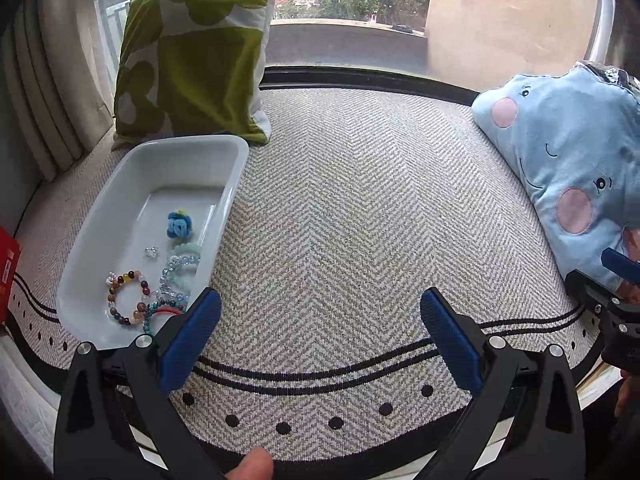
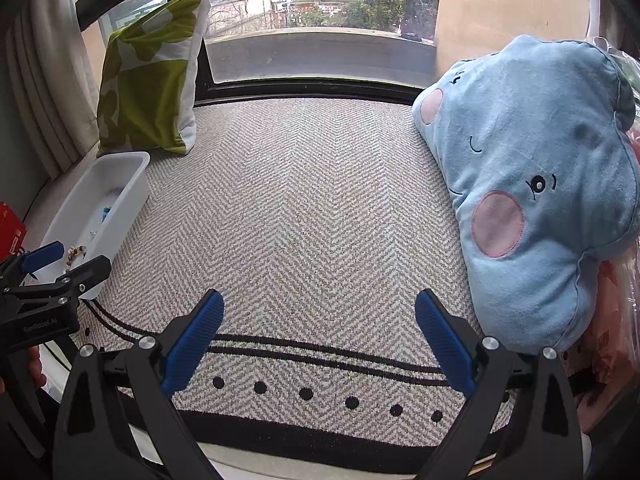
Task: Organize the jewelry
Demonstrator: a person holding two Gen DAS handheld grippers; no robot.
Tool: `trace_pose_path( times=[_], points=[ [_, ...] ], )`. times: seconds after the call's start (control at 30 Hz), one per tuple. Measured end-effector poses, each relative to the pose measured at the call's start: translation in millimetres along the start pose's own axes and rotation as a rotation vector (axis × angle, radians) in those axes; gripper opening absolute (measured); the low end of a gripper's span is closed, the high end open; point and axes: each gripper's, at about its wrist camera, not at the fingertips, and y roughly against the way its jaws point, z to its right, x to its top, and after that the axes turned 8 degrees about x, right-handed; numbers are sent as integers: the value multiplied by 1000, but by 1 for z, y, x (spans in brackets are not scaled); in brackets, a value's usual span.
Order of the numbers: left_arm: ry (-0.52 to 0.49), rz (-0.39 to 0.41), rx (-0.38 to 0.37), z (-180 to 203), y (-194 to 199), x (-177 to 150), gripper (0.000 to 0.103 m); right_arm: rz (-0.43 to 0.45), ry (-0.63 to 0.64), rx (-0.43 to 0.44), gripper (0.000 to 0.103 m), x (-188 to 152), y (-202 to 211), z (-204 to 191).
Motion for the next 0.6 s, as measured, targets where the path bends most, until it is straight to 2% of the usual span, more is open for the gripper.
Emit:
trace_pose_path(
  times=[0.23, 0.4, 0.6],
  points=[
    [22, -42, 8, -1, -3, 2, 98, 0, 0, 0, 95, 0, 0, -2],
    [33, -32, 12, -4, -3, 3, 98, -2, 4, 2, 95, 0, -1, -3],
    [-3, -22, 16, 3, -1, 1, 98, -2, 0, 1, 95, 0, -1, -4]
  ],
)
